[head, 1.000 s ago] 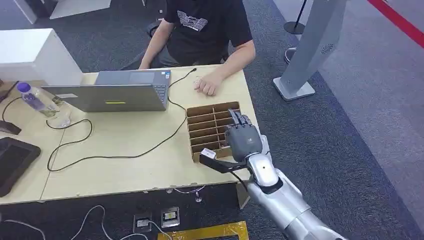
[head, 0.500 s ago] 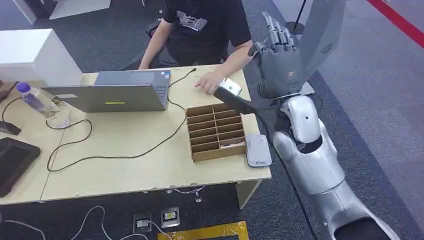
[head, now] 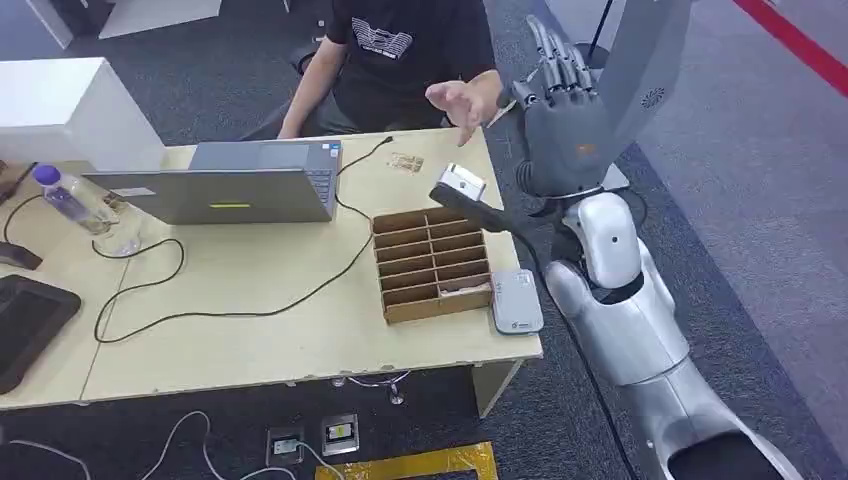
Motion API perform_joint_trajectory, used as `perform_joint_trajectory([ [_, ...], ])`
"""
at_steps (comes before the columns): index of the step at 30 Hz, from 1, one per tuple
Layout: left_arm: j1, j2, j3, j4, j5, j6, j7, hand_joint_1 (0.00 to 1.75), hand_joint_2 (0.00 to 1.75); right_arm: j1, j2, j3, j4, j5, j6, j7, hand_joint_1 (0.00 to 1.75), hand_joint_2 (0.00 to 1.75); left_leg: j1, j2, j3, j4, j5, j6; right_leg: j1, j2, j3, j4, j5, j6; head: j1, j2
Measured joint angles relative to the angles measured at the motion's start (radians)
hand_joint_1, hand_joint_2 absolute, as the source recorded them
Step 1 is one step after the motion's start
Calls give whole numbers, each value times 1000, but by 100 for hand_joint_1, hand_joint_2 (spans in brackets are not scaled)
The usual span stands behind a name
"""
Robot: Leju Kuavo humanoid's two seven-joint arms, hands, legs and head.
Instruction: Pass the card to the sensor for recognition and then transmit it.
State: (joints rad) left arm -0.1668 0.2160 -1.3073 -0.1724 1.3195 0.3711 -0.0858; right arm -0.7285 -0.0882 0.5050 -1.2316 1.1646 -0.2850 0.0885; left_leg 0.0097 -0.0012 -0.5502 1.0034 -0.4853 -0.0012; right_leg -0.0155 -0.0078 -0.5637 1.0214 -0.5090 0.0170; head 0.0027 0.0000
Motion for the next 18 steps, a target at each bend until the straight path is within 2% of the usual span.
perform_joint_trajectory([
  [5,-2,-10,0,0,-3,15,-2,0,0,-67,37,31,207,31,-8,-38,175,175,0,-2,-1,0,0,0,0,-3,0,0,0,0,0,0],
  [11,-10,-14,-2,0,-24,8,2,0,0,-144,70,72,464,32,45,-54,175,175,0,-3,-1,0,1,-1,0,-4,0,0,0,0,1,0],
  [18,-10,-16,-2,0,-24,8,13,0,0,-180,86,103,624,37,45,-56,175,175,0,-3,-1,0,1,-1,0,-4,0,0,0,0,0,0],
])
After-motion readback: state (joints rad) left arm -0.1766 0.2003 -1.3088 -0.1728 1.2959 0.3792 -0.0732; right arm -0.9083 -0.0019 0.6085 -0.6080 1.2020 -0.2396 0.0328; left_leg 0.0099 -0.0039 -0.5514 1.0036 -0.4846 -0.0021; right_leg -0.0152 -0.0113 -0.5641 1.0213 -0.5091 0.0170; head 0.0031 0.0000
